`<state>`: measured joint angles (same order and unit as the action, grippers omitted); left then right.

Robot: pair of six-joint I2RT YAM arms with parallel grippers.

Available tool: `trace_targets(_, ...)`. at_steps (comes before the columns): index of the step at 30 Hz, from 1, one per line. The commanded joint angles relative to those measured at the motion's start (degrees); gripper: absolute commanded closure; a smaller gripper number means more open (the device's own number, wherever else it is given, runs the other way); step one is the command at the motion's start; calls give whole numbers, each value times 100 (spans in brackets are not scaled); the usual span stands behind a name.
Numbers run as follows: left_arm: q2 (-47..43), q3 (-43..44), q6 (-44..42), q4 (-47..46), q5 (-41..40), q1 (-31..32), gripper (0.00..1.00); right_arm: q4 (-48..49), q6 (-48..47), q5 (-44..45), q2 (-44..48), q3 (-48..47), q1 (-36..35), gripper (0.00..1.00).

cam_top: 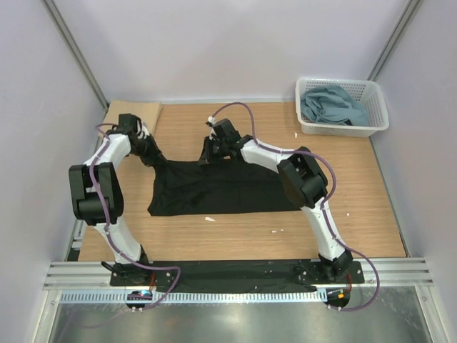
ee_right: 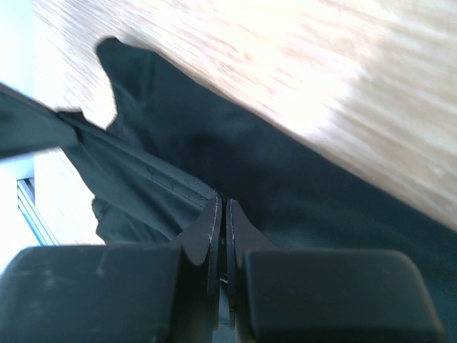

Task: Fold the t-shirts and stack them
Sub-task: Fold the tshirt

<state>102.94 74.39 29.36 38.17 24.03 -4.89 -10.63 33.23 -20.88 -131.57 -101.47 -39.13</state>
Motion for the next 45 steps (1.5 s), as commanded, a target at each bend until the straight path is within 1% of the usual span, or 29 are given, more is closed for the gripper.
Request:
trace_targets(1,244,348,-89,-20,154,5,99,254,166,41,483,285,29,96)
trace_targets(11,763,919,-177,-38,313,348,98,571,333,111,799,1006,20,96)
trace_targets(17,982,1068,-238,15,339,436,98,633,385,164,922,1270,29,97)
trace_targets(18,1009,1095,-264,23,356,427,98,667,394,172,983,1375,29,97)
trace_targets(19,1035,1113,-282,41,357,601,98,720,438,199,1019,1436,29,96)
trace_targets(24,1237,1244,-335,68,479,638,98,984,588,313,1195,1832,29,97)
trace_targets(38,1686,1605,-519,322,348,699,97,853,614,523,1291,1938,29,97)
trace_targets(45,1800,1605,-563,340,295,734,97,853,588,577,1344,2017,29,97)
